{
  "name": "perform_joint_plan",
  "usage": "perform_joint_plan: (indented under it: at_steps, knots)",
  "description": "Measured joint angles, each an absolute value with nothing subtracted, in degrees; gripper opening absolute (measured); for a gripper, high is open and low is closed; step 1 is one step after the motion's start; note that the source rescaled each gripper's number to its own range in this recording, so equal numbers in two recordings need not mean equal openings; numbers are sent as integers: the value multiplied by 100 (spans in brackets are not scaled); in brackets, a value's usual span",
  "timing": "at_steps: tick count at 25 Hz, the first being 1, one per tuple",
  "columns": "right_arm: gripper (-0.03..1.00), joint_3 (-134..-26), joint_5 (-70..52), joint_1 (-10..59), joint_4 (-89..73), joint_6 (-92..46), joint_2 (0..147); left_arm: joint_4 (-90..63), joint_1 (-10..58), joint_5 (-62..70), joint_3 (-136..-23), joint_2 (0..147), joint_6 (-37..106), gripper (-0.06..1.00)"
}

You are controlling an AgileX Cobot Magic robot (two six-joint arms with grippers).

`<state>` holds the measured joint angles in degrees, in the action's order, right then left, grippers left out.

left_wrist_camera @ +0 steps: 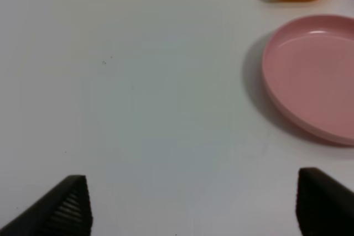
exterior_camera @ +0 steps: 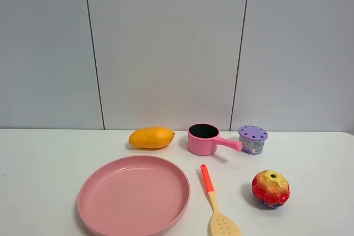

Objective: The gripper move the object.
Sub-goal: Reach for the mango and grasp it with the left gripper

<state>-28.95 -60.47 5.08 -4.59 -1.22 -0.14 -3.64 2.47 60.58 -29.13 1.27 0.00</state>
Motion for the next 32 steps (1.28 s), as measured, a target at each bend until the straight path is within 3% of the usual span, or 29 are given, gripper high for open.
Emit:
perform_joint_plan:
  at_steps: [1, 7, 13, 24, 32]
  knots:
    - [100, -2895, -6047, 508, -459, -122, -14, -364, 247, 6058, -2913, 127, 0, 49]
    - [100, -2895, -6047, 508, -459, -122, -14, -456, 247, 5887, -3459, 654, 416, 49]
    - [100, -2895, -6047, 508, -459, -122, -14, -472, 247, 5785, -5118, 2471, 1439, 49]
    - [100, -2895, -6047, 508, -459, -122, -14, -493, 254, 5132, -6788, 5861, 2435, 49]
    - [100, -2895, -6047, 508, -459, -122, -14, -383, 1191, 4140, -7823, 7987, 2465, 49]
